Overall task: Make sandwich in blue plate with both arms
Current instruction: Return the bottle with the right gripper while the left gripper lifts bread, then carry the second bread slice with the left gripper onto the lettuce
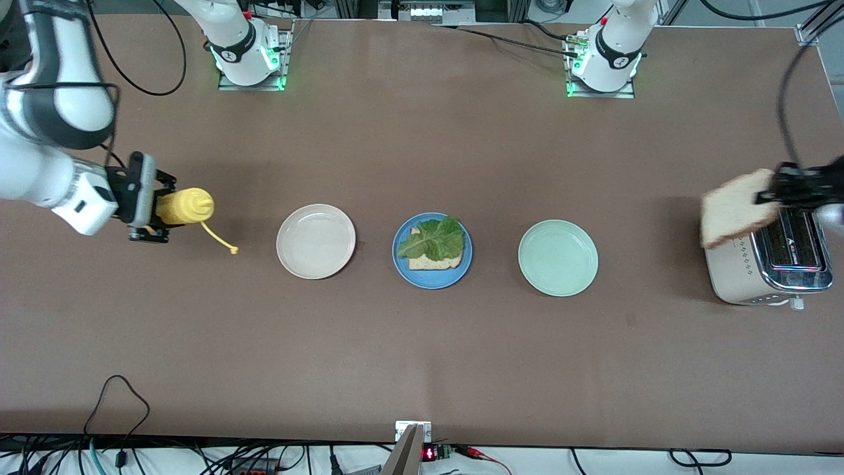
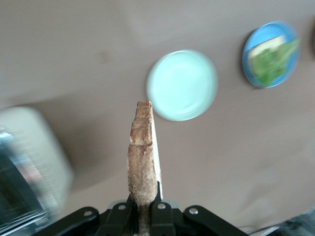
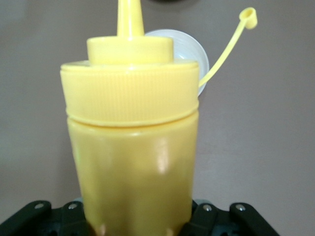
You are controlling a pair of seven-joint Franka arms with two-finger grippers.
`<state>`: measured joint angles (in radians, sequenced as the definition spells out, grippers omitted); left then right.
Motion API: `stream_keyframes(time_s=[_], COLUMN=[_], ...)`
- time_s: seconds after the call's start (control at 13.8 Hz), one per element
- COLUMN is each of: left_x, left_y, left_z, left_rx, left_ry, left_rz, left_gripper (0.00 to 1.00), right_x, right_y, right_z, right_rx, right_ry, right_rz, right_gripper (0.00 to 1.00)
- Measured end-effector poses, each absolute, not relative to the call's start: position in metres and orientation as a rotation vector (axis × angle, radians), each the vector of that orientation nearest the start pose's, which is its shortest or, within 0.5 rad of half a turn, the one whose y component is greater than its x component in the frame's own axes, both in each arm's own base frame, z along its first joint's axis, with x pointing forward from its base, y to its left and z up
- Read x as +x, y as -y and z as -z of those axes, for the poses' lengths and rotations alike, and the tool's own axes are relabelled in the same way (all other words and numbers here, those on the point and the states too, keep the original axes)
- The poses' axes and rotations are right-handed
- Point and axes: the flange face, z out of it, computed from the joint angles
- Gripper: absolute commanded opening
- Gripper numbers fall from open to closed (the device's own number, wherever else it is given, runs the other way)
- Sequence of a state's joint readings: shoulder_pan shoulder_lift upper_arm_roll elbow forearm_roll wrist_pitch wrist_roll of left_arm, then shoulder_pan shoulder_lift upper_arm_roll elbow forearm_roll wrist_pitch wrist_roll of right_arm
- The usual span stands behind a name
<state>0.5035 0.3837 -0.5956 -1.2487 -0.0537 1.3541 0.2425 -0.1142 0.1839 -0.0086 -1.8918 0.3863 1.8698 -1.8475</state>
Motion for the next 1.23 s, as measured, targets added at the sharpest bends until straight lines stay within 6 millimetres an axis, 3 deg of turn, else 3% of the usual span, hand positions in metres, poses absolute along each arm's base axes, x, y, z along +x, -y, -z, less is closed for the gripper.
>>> stream_keyframes(time_s=[0.14, 0.36, 0.51, 0.72, 1.01, 1.23], left_x=[0.639, 0.658, 0.658, 0.639, 0.614, 0.592], left_y=[0.064, 0.139, 0.189, 0.258, 0.312, 0.346], left_z=[-0.526, -0.451, -0.403, -0.351, -0.311, -0.284], left_rx=[-3.501, -3.674, -3.784, -3.876, -3.924, -3.932], left_ry=[-0.445, -0.339, -0.263, -0.126, 0.027, 0.103], left_rz=[-0.398, -0.460, -0.490, -0.472, -0.384, -0.318], left_gripper=[0.03, 0.03, 0.03, 0.03, 0.01, 0.01], right_x=[0.571, 0.553, 0.538, 0.522, 0.529, 0.528], right_y=[0.087, 0.145, 0.173, 0.196, 0.223, 0.236], right_z=[-0.375, -0.318, -0.269, -0.209, -0.147, -0.126], right_rx=[2.494, 2.516, 2.549, 2.546, 2.505, 2.519], right_ry=[-2.554, -2.653, -2.683, -2.718, -2.731, -2.705], right_rz=[-0.488, -0.830, -1.076, -1.400, -1.614, -1.665], right_gripper=[0.00, 0.00, 0.00, 0.00, 0.00, 0.04])
